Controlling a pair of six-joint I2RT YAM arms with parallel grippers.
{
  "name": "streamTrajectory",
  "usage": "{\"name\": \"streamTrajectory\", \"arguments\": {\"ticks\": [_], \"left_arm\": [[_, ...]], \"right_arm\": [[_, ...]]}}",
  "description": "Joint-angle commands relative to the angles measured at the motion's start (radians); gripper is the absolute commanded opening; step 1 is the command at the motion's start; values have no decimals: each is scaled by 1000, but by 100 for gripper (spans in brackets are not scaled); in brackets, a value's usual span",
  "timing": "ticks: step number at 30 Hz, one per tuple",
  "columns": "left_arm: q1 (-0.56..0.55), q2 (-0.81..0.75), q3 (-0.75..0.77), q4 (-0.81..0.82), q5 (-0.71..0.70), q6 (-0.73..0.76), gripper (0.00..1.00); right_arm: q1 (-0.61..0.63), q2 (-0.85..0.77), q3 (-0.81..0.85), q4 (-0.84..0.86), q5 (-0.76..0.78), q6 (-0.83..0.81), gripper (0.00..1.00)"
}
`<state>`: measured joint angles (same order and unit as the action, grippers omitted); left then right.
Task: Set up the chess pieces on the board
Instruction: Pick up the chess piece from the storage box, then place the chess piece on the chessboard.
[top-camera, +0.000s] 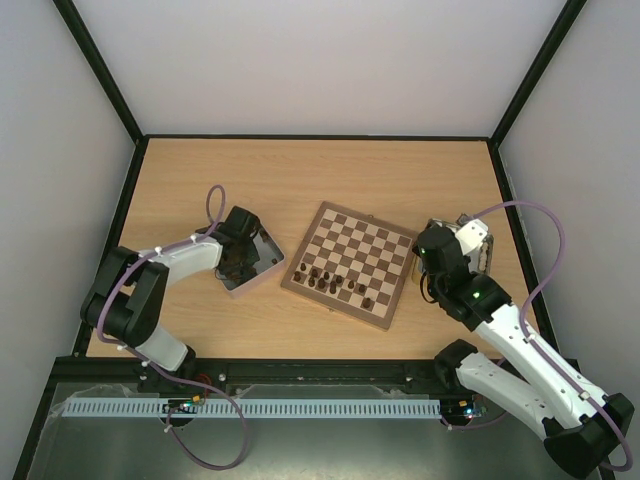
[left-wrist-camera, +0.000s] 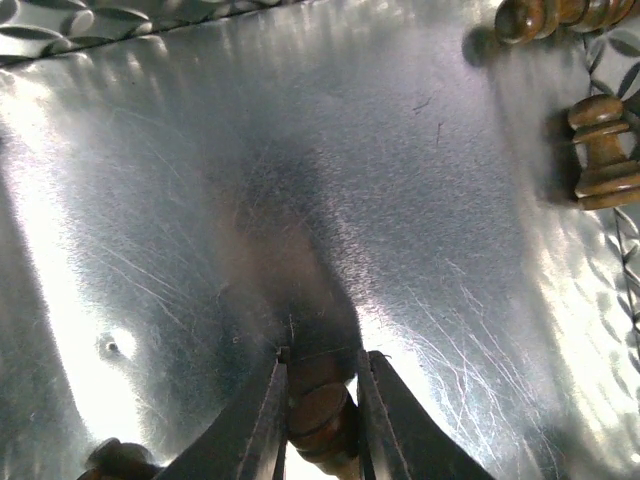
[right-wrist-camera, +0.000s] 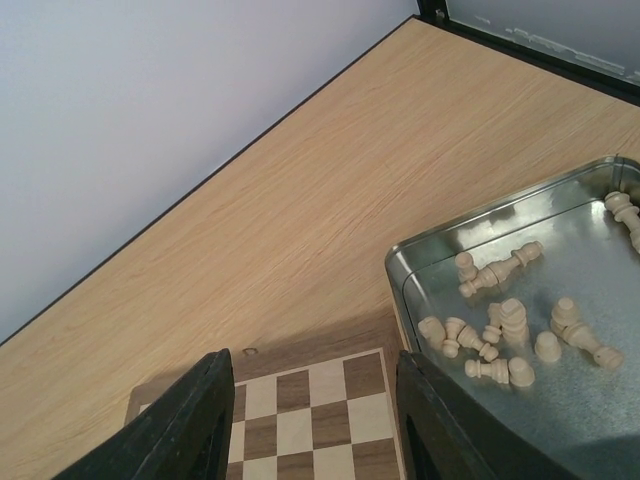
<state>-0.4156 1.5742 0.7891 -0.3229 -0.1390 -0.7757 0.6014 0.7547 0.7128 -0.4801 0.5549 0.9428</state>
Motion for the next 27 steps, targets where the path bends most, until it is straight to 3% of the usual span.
{"name": "streamTrajectory", "arguments": {"ticks": [1, 5, 10, 14, 19, 23, 27], "left_arm": [[1, -10, -25, -3, -17, -13, 12], [1, -90, -29, 11, -50, -30, 10], [1, -234, -30, 42, -49, -79, 10], [1, -325, -26, 76, 22, -136, 10], [0, -384, -50, 187, 243, -269, 10], [-11, -386, -95, 348, 424, -411, 10], [-36, -375, -116, 442, 497, -508, 10]], "right_arm": [[-5, 1, -19, 30, -8, -9, 44], [-5, 7, -31, 104, -117, -72, 45], [-4, 42, -52, 291, -383, -193, 52], [-4, 118, -71, 469, -650, -214, 56], [20, 272, -58, 670, -922, -166, 60], [104, 399, 12, 705, -960, -190, 64], [170, 493, 62, 684, -980, -207, 65]]}}
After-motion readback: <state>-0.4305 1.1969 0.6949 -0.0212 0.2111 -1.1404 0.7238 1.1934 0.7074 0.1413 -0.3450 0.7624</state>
